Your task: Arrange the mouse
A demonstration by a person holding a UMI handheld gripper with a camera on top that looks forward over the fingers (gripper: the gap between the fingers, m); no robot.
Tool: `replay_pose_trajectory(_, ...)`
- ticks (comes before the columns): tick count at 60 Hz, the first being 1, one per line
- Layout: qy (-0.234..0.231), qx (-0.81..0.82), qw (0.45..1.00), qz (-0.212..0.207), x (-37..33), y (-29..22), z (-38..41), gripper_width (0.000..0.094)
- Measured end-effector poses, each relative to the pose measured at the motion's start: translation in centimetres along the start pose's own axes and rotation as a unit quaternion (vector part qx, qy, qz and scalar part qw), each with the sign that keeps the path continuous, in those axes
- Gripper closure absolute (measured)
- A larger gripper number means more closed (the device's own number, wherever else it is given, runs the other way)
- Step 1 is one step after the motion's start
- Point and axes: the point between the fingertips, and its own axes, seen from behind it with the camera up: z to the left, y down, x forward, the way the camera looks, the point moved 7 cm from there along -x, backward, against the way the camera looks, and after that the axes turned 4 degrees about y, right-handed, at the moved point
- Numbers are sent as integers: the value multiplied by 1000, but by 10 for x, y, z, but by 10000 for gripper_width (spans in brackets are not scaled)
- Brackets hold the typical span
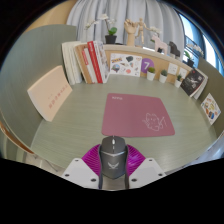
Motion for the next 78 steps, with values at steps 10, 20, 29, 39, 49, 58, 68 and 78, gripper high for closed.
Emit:
replay_pose_trajectory(10, 0, -2, 998, -62, -50, -84, -2, 638)
replay_pose_trajectory(20, 30, 12, 991, -131, -70, -180, -37, 638)
replay_pose_trajectory(29, 52, 26, 986, -155, -50, -226, -81, 640)
replay_pose_trajectory(39, 56, 44, 990, -119, 14, -213, -110, 640)
replay_pose_trajectory(49, 38, 34, 998, -46, 86, -161, -106, 621)
replay_pose_trajectory(58, 18, 22, 1000, -7, 125, -127, -97, 622)
replay_pose_trajectory(68, 17, 21, 1000, -2, 143, -107, -92, 534)
replay_pose_trajectory(78, 12, 54, 998, -5, 144, -105, -92, 407)
